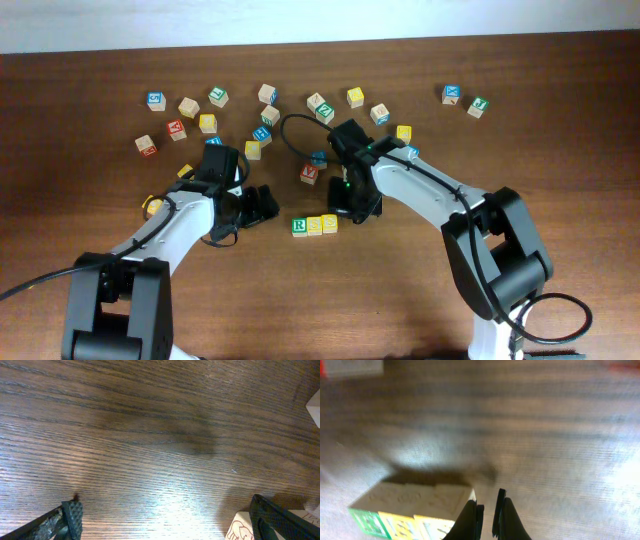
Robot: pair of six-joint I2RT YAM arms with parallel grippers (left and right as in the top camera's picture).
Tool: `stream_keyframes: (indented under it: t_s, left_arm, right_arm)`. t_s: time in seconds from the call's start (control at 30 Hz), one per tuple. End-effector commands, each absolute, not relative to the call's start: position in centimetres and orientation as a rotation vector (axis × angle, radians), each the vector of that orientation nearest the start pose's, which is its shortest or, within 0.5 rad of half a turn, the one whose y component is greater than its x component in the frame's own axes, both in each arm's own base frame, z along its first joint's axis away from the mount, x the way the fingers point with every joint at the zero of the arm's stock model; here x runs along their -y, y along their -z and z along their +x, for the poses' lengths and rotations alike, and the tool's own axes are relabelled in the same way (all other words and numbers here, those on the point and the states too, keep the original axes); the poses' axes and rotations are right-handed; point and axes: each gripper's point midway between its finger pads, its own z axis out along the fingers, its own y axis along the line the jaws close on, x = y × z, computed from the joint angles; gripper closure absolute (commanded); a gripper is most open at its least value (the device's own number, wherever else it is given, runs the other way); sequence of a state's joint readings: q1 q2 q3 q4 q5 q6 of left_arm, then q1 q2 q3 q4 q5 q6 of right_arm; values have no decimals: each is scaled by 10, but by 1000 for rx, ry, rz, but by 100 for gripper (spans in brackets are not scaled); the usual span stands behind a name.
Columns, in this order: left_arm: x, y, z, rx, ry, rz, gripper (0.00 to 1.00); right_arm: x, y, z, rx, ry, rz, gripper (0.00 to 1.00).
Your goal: Spell out RSS
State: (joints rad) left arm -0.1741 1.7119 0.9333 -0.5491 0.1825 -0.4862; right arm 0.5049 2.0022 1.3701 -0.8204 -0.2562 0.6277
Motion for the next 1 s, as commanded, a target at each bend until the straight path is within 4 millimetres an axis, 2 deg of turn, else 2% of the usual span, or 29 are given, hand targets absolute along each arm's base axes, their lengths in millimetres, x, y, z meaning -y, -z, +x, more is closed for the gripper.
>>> stream_keyframes:
  t_s: [0.0, 0.07, 0.27, 0.7, 0.83, 0.97]
  left_arm:
    - [78, 13, 304, -2993, 301, -448, 1]
    - [78, 13, 304, -2993, 301, -448, 1]
    - [78, 13, 304, -2993, 301, -448, 1]
    - [78, 13, 304, -2992, 302, -447, 1]
    - [78, 13, 304, -2993, 301, -448, 1]
    - [78, 13, 304, -2992, 301, -448, 1]
  right_arm:
    - [-224, -16, 339, -3079, -446, 144, 96]
    - [-233, -18, 344, -3046, -478, 89, 96]
    - [-249, -18, 331, -3060, -479, 13, 96]
    - [-250, -17, 323, -3091, -487, 9, 96]
    - [-253, -18, 327, -3069, -504, 4, 96]
    - [-260, -19, 322, -3075, -519, -33, 96]
